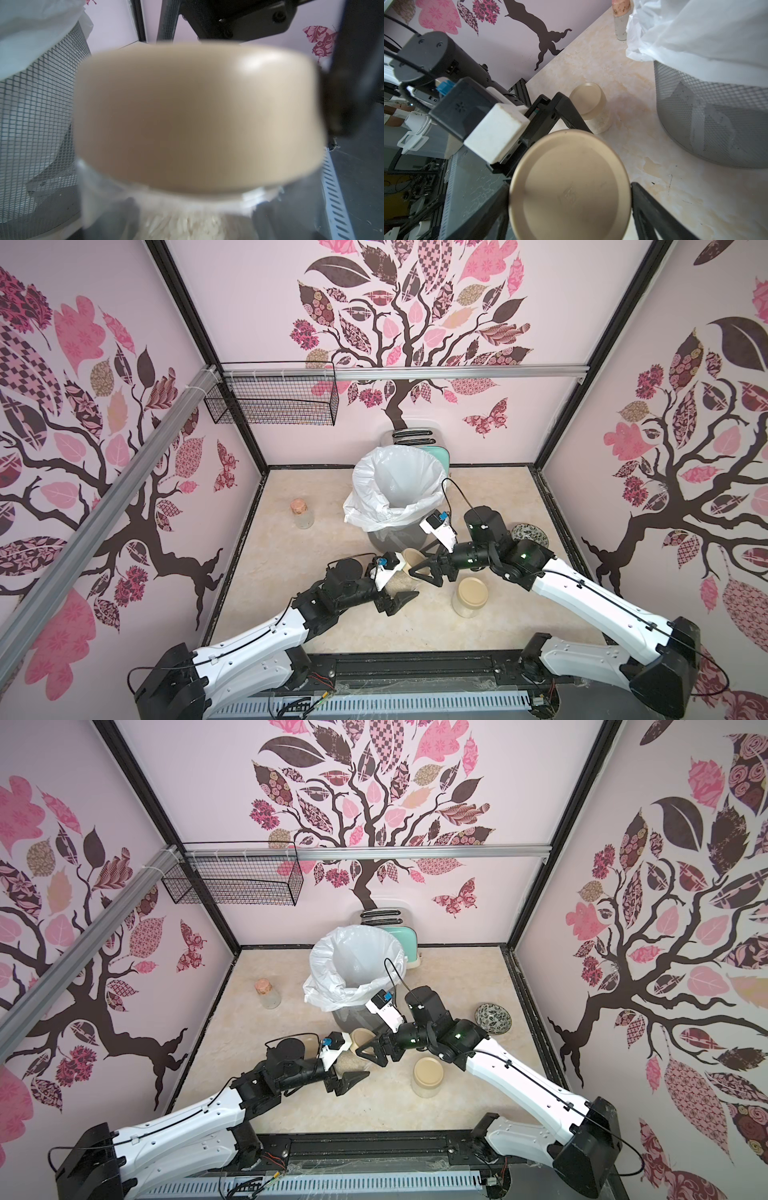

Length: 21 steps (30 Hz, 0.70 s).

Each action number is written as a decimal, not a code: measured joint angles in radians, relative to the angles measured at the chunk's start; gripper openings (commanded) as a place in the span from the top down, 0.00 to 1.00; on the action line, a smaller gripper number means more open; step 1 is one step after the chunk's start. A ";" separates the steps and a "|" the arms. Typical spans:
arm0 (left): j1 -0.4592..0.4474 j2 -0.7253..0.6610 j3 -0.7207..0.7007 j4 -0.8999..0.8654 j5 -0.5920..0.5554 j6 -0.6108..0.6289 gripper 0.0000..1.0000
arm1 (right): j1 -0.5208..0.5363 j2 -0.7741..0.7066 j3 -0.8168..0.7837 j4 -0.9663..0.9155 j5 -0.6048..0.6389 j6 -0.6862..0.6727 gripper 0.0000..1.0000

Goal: Empty moldy rice from jars
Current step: Unscrew the lid from the jar.

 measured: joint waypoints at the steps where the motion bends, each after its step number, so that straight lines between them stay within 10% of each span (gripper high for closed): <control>1: 0.000 -0.006 0.000 -0.005 0.006 -0.003 0.36 | -0.001 -0.006 -0.009 0.013 -0.010 -0.011 0.15; 21: -0.005 -0.069 0.000 -0.065 0.110 -0.022 0.36 | -0.008 -0.058 -0.116 0.184 -0.196 -0.288 0.12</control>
